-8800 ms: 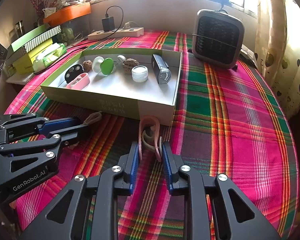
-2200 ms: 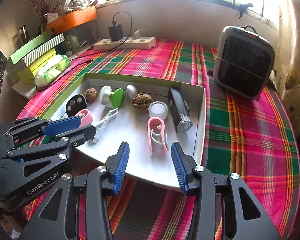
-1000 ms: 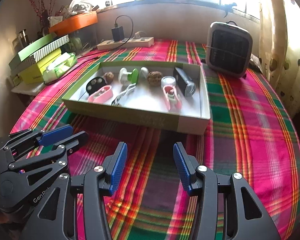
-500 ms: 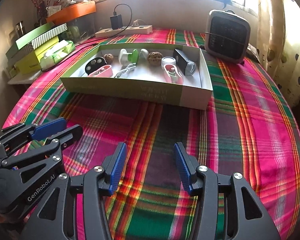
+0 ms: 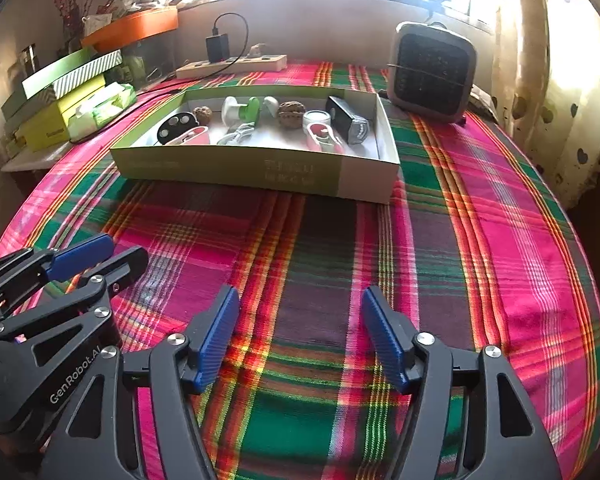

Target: Organize objects

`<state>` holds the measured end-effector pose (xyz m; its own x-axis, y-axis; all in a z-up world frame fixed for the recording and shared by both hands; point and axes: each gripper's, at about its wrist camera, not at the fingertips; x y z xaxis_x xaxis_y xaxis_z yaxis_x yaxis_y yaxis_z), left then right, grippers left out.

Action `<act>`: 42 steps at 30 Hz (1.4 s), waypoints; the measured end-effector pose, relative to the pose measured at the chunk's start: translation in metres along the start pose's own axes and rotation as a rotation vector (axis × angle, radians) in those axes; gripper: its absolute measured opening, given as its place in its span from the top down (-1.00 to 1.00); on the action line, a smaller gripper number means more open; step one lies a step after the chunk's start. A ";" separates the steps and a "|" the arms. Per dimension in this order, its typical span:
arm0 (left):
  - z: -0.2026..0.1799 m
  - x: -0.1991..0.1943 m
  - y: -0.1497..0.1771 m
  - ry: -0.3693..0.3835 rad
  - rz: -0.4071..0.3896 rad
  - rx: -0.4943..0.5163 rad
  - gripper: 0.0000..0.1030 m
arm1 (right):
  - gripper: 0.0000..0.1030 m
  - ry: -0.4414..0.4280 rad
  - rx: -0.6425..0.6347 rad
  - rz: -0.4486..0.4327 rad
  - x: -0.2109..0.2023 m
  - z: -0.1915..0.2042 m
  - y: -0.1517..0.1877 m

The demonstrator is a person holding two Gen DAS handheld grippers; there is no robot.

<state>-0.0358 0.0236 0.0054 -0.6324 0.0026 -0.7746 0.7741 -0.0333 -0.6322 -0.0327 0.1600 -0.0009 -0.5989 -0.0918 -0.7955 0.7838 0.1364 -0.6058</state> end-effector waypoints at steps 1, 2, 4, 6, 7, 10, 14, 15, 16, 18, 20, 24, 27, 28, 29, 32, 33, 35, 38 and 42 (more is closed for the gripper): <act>-0.001 0.000 0.000 -0.004 0.000 -0.001 0.40 | -0.29 0.003 0.000 0.001 0.000 0.000 0.000; -0.001 0.000 0.000 -0.008 0.000 0.001 0.40 | -0.30 0.006 0.001 0.001 0.000 0.000 0.000; -0.001 0.000 0.000 -0.007 0.000 -0.001 0.40 | -0.31 0.006 0.003 0.002 0.000 0.000 -0.001; 0.000 0.000 0.000 0.003 0.000 -0.008 0.36 | -0.32 0.007 0.005 0.002 0.000 -0.001 -0.001; 0.000 0.000 0.000 0.010 0.001 -0.008 0.34 | -0.32 0.008 0.005 0.002 0.000 0.000 -0.001; -0.001 0.000 0.000 0.013 0.002 -0.007 0.32 | -0.32 0.008 0.007 0.002 0.001 -0.001 0.000; -0.001 0.000 0.000 0.013 0.001 -0.007 0.32 | -0.32 0.008 0.007 0.002 0.001 -0.001 0.000; -0.001 0.000 0.000 0.013 0.001 -0.007 0.32 | -0.32 0.008 0.007 0.002 0.001 -0.001 0.000; -0.001 0.000 0.000 0.012 0.001 -0.006 0.32 | -0.32 0.008 0.007 0.002 0.001 -0.001 0.000; -0.001 0.000 0.000 0.012 0.001 -0.006 0.32 | -0.32 0.007 0.007 0.002 0.001 -0.001 0.000; -0.001 0.000 0.000 0.012 0.001 -0.006 0.32 | -0.32 0.007 0.007 0.002 0.001 -0.001 -0.001; 0.000 0.000 0.000 0.012 0.001 -0.006 0.32 | -0.32 0.007 0.007 0.002 0.001 -0.001 -0.001; -0.001 0.001 0.000 0.012 0.001 -0.006 0.32 | -0.32 0.007 0.007 0.002 0.001 -0.001 -0.001; -0.001 0.000 0.000 0.012 0.001 -0.006 0.32 | -0.32 0.007 0.007 0.002 0.001 -0.001 -0.001; -0.001 0.001 0.000 0.012 0.001 -0.006 0.32 | -0.32 0.007 0.007 0.002 0.001 -0.001 -0.001; 0.000 0.000 0.000 0.012 0.001 -0.006 0.32 | -0.32 0.007 0.007 0.002 0.001 -0.001 -0.001; 0.000 0.000 0.000 0.012 0.001 -0.006 0.32 | -0.32 0.007 0.007 0.002 0.001 -0.001 -0.001; 0.000 0.000 0.000 0.012 0.001 -0.006 0.32 | -0.32 0.007 0.007 0.002 0.001 -0.001 -0.001; 0.000 0.000 0.000 0.012 0.001 -0.006 0.32 | -0.32 0.007 0.007 0.002 0.001 -0.001 -0.001; -0.001 0.000 0.000 0.012 0.001 -0.006 0.32 | -0.32 0.008 0.007 0.002 0.001 -0.001 -0.001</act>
<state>-0.0358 0.0242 0.0051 -0.6310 0.0148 -0.7756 0.7752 -0.0268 -0.6312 -0.0337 0.1604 -0.0010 -0.5987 -0.0841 -0.7966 0.7860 0.1296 -0.6045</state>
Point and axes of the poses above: each gripper's, at about its wrist camera, not at the fingertips, and x roughly the way its jaws point, z to its left, y to its underside, and after that the axes turned 3 degrees about z, right-handed
